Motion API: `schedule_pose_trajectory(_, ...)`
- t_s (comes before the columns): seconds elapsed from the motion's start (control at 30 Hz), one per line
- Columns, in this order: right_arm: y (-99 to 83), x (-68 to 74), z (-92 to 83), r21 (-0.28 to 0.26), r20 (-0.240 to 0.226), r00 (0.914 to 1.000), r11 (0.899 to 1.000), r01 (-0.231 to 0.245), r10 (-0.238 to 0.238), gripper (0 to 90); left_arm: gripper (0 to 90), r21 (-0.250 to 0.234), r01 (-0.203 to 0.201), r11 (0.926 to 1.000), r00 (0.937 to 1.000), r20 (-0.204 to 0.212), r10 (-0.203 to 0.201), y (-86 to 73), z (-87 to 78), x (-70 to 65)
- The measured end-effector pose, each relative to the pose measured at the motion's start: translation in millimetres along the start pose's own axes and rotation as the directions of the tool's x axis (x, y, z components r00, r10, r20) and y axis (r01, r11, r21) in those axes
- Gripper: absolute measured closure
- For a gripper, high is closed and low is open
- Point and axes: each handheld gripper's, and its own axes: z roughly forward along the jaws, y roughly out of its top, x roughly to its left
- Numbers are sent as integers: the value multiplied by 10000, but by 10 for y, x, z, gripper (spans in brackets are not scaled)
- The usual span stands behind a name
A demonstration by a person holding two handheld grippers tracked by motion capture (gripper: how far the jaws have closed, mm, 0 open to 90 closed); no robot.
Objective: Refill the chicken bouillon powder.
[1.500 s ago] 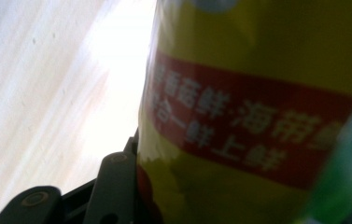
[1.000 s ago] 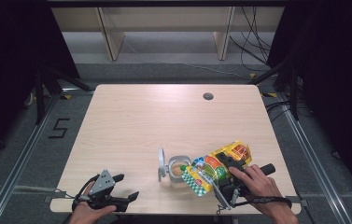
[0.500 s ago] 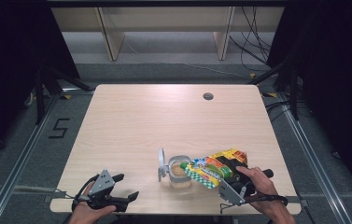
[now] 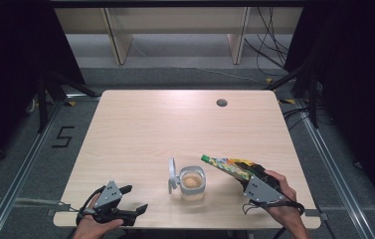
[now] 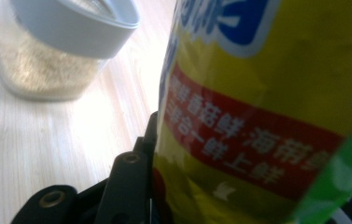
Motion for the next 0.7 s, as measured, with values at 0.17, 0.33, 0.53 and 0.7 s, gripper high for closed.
schedule_pose_trajectory(0.17,-132,-73,142,-574,47,9842,9826,-1767,1773,671,155,111,-181,9998,9998,-65,182,4,-4,16)
schedule_pose_trajectory(0.33,-268,-163,266,-980,266,9454,9420,-3210,3249,685,155,-59,123,9999,9999,-34,-123,-1,8,-3)
schedule_pose_trajectory(0.53,-426,-255,401,-1045,737,9098,9105,-4002,4084,697,155,107,-348,9993,9993,-115,349,6,4,31)
schedule_pose_trajectory(0.7,-505,-246,506,-832,868,8888,8923,-4437,4500,704,155,130,-211,9997,9997,-128,213,2,-2,16)
